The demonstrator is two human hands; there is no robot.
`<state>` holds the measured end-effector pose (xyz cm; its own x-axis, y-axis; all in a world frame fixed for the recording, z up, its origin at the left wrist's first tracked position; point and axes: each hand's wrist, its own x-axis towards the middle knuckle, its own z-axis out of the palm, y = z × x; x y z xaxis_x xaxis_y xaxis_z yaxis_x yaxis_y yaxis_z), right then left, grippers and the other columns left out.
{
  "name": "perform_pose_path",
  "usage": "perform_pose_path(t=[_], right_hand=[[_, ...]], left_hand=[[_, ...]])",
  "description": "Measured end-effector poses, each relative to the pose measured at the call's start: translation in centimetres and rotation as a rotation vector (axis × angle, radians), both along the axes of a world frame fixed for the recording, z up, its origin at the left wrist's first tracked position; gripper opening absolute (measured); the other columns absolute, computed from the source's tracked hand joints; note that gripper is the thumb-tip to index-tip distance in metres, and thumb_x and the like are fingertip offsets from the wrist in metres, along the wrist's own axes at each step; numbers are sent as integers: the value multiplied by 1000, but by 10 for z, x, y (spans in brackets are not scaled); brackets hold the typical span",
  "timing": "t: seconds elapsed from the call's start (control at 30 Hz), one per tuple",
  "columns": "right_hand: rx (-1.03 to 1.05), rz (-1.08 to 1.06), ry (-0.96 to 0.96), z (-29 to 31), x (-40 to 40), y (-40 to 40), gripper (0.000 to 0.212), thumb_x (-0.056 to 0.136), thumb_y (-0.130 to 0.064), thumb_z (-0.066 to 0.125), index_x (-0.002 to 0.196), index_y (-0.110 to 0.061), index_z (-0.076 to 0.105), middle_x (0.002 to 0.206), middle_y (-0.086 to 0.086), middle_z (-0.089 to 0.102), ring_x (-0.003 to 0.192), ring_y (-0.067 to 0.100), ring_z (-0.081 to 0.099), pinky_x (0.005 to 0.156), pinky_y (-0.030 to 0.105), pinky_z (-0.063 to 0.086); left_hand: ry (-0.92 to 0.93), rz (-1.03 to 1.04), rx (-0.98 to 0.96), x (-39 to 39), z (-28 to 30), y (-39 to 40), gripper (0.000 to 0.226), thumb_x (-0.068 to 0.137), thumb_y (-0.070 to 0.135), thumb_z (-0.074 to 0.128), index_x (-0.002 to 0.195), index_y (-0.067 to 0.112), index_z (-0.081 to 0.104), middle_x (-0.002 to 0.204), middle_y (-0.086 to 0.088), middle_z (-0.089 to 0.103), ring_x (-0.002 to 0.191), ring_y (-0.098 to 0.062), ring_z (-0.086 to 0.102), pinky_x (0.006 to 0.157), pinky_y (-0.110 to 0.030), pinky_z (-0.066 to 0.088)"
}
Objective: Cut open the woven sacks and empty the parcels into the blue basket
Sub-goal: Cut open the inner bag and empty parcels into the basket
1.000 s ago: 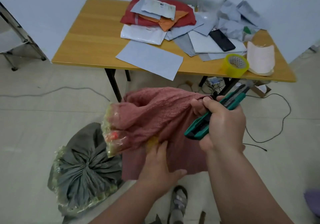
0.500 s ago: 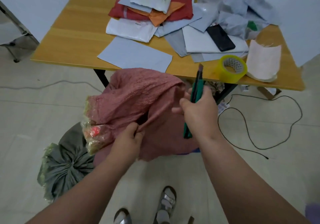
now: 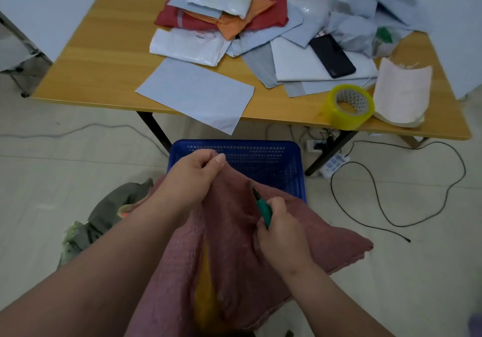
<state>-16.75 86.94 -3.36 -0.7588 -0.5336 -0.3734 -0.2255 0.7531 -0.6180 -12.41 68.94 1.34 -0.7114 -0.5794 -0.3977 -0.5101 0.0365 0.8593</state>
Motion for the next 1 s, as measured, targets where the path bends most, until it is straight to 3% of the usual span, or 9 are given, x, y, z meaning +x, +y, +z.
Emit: perform_pose_path(t=[0.13,0.23,0.37,0.47,0.57,0.63,0.77,0.9,1.0], right_hand=[[7,-81,-37,7,-10,1,20,92,-20,56,103,-29,43,84,-7,60,75,16,61,66,37,50],[-25,-197,-118,13,-12,-5,23,91,-16,58,106,-27,45,84,-8,59,73,11,60,68,37,53],[-112,-247,-151,25,-8,-29,19,89,-8,55,99,-22,47,74,-1,56,61,13,55,58,35,50],[-209,-273,-162,49,-16,-48,26,87,-6,58,97,-26,46,78,5,60,64,20,61,63,39,55],[-310,-252,-246,81,-23,-59,33,85,-4,63,95,-30,45,80,9,62,58,18,60,59,34,57],[-422,-265,-323,101,-24,-63,34,85,-2,64,98,-28,47,74,6,59,51,9,55,56,24,52],[-637,-384,-343,116,-36,-65,34,85,2,64,94,-25,47,63,-2,53,49,9,51,57,26,48],[-339,-378,53,91,-54,-57,24,91,-10,60,100,-25,45,88,-4,60,67,12,63,65,33,56],[-150,-252,186,73,-44,-41,35,89,-15,64,112,-25,41,102,-5,57,88,18,60,77,36,51]], left_hand=[[25,161,66,-1,-19,-14,15,86,46,64,88,32,63,85,2,67,80,-21,62,69,-37,50],[2,229,-48,14,-31,-13,40,82,35,72,111,27,46,106,4,56,97,-12,57,83,-32,50],[-127,-130,-332,58,-65,5,34,76,33,72,104,25,53,104,2,58,98,-17,57,83,-33,47],[-325,-430,-298,83,-89,19,77,77,34,74,142,22,37,141,-1,44,128,-19,42,100,-20,32],[-374,-386,-336,87,-102,25,101,74,47,75,153,23,15,153,0,26,139,-19,28,108,-21,23],[-334,-292,-495,81,-101,21,84,76,48,71,146,24,32,147,1,35,132,-18,36,106,-25,30],[-198,-164,-553,69,-80,10,23,88,29,65,110,26,61,118,6,54,107,-13,47,79,-22,33],[-120,-135,-447,55,-48,-1,16,95,25,54,97,36,66,92,18,61,88,-7,55,67,-15,39],[-46,-161,-399,34,-20,-4,16,96,28,53,85,28,65,79,11,63,76,-7,58,66,-27,49]])
